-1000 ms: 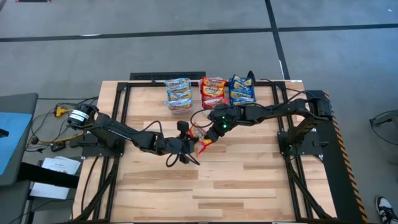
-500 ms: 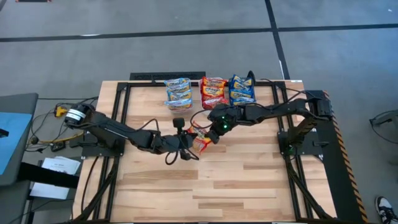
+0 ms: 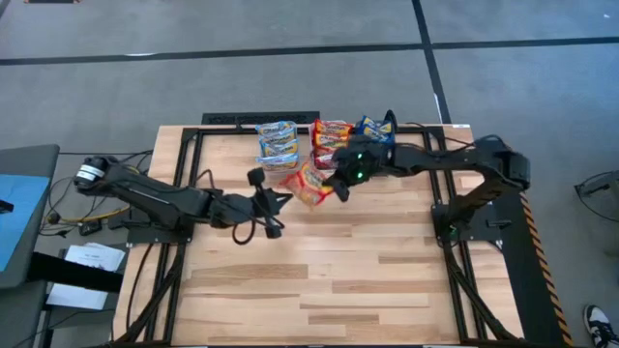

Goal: Sort Maruchan noodles
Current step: Put the red noodle pack into the white bin

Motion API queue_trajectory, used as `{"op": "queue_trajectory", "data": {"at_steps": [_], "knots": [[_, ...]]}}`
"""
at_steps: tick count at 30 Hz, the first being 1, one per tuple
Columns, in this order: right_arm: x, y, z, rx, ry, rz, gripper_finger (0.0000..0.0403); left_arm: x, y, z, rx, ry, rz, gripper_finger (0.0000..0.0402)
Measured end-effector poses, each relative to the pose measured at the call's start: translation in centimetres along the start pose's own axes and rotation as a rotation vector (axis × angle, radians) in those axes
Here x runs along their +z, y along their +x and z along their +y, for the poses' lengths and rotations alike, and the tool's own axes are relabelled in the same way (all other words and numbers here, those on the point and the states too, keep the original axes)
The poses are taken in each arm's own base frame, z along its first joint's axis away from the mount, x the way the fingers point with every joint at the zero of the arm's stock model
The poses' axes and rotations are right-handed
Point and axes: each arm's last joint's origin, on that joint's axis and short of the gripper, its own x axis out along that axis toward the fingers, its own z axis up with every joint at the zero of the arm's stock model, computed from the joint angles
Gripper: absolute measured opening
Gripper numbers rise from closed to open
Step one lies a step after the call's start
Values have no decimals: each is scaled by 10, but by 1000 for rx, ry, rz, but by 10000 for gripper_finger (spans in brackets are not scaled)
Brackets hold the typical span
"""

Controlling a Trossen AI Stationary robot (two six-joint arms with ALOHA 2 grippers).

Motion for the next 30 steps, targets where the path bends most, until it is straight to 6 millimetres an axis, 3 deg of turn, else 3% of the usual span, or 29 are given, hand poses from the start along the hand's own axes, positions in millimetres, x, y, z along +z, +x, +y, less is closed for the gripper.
{"op": "queue_trajectory", "data": {"at_steps": [6,15,20,30], "knots": [[19,-33,-15,-75,-113,-115,3,2,-15,14,-2,-70,9,0],[39,-79,-31,-386,-429,-268,3,-3,-19,17,-6,-128,62,0],[42,-84,-49,-521,-604,-209,4,-5,-19,17,-6,-156,75,0],[54,-74,-71,-566,-662,60,7,-5,-19,16,-6,-171,76,0]]}}
